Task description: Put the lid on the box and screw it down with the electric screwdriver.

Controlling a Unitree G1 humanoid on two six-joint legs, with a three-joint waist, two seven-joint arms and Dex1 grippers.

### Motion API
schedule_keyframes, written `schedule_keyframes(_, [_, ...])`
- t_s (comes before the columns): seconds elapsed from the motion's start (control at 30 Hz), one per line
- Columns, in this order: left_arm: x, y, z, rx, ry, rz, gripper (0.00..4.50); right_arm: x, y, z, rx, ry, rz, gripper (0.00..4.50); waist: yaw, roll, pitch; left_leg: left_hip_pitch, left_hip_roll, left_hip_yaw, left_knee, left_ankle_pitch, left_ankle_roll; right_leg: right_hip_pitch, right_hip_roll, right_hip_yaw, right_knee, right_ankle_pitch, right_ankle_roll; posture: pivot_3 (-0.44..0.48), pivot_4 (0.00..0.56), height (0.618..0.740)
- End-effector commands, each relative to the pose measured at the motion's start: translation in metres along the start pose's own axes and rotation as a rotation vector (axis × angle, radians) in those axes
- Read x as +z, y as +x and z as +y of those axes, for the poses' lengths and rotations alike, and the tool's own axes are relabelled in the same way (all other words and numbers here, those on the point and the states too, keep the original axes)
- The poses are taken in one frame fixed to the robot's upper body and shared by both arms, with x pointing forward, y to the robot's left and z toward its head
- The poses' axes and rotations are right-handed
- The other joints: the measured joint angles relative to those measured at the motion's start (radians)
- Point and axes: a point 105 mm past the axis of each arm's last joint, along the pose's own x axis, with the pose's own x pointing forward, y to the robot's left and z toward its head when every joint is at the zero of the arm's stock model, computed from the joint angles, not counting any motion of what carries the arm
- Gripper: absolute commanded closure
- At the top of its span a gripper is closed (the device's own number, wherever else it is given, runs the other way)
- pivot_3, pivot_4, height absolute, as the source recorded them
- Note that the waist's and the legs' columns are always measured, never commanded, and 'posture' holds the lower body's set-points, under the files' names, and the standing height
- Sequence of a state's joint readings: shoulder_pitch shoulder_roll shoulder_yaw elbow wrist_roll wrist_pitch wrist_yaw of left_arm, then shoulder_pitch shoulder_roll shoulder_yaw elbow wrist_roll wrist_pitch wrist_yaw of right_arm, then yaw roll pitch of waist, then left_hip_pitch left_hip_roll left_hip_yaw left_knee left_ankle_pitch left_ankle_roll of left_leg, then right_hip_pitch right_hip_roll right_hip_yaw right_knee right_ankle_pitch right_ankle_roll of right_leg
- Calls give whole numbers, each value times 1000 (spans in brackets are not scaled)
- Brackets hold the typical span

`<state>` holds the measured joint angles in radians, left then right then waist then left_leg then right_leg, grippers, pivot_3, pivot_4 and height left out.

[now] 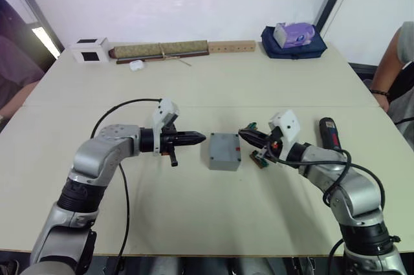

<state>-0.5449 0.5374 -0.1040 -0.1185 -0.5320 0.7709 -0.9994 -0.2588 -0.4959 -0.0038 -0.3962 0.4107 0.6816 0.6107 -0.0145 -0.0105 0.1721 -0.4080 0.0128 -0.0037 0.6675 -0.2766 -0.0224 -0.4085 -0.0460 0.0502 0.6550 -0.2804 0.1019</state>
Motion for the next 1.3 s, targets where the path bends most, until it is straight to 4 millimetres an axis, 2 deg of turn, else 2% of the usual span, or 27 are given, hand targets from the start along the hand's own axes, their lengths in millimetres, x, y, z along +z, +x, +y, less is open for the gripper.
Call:
schedule_keyframes(0.03, [9, 0, -3, -10, 37, -23, 4500, 7, 1, 2, 7, -25, -28, 4446, 0, 0, 0, 0, 0, 0, 0, 0, 0, 0, 0, 0, 0, 0, 0, 0, 150, 740])
schedule_keyframes(0.47, [7, 0, -3, -3, 35, -17, 4500, -3, 5, -2, 0, -37, -7, 4446, 0, 0, 0, 0, 0, 0, 0, 0, 0, 0, 0, 0, 0, 0, 0, 0, 150, 740])
schedule_keyframes(0.9, [5, 1, -3, -5, 34, -14, 4500, 1, 4, -6, -19, -35, -25, 4446, 0, 0, 0, 0, 0, 0, 0, 0, 0, 0, 0, 0, 0, 0, 0, 0, 150, 740])
schedule_keyframes(1.3, [4, 0, -3, -4, 34, -6, 4500, -3, 7, -3, -15, -17, -22, 4446, 0, 0, 0, 0, 0, 0, 0, 0, 0, 0, 0, 0, 0, 0, 0, 0, 150, 740])
